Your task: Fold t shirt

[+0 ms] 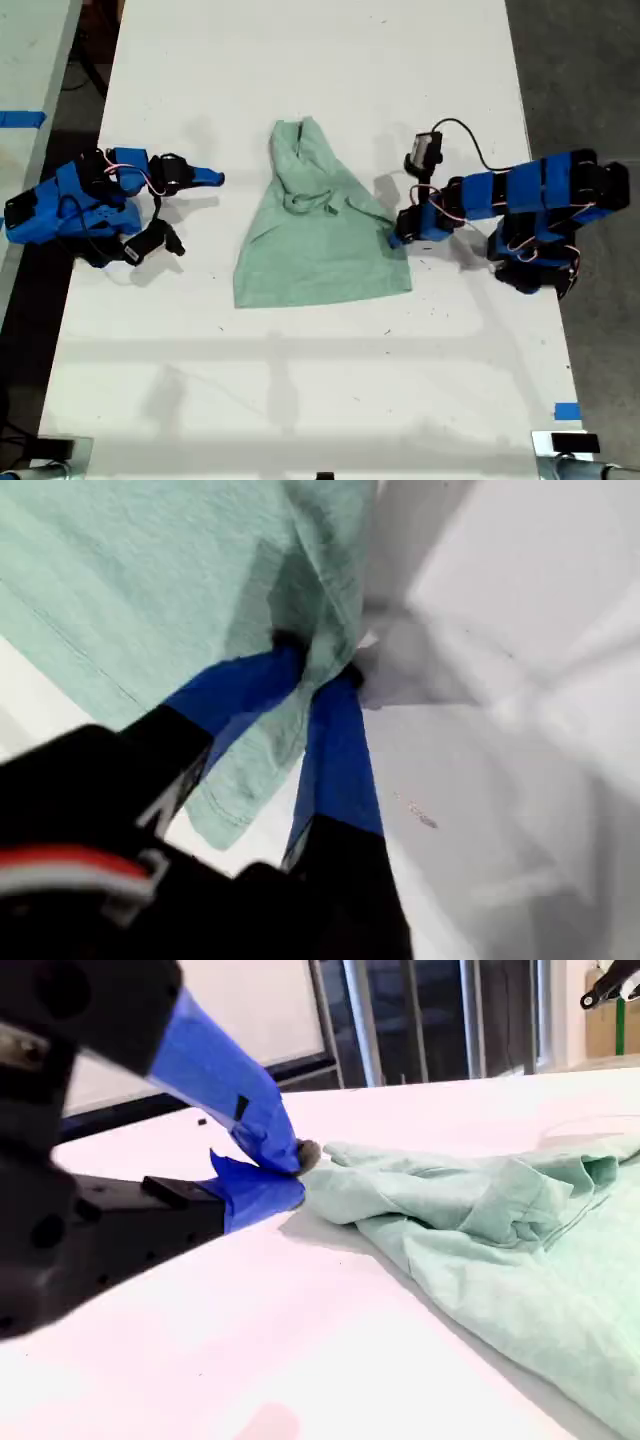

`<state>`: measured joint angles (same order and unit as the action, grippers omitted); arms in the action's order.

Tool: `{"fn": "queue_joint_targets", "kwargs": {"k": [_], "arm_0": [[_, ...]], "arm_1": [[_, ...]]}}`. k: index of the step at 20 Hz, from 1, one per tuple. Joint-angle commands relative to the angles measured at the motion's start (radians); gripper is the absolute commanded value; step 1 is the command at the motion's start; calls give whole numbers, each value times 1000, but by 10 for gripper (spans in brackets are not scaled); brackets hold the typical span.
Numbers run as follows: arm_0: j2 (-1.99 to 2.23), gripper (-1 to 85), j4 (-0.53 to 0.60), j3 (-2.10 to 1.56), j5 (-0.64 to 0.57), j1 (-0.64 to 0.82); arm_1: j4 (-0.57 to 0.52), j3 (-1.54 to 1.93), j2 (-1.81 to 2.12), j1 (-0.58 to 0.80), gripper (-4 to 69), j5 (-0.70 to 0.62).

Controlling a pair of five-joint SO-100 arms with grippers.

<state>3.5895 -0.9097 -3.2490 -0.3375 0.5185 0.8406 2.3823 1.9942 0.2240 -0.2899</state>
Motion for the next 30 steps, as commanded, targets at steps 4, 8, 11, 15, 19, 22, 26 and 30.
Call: {"fn": "queue_joint_targets", "kwargs": {"k": [4, 8, 11, 15, 19, 22, 26, 30], "arm_0": [[9, -3, 15, -38, -9, -6], [9, -3, 15, -38, -9, -5], [9, -3, 15, -38, -9, -2], [9, -3, 15, -38, -11, 0], [9, -3, 15, -38, -11, -2], [9, -3, 14, -38, -11, -5], [9, -3, 14, -38, -12, -3], [9, -3, 14, -38, -12, 0]], "arm_1": [[199, -117, 97, 11, 2, -3], [189, -181, 282, 35, 2, -100], [190, -331, 302, 20, 3, -158], [187, -634, 14, -49, 19, -204], [305, -1149, -511, -124, 279, -239], [508, -1519, -695, -146, 288, -256], [617, -1466, -468, -118, 242, -247], [732, -1440, -310, -97, 209, -255]]}}
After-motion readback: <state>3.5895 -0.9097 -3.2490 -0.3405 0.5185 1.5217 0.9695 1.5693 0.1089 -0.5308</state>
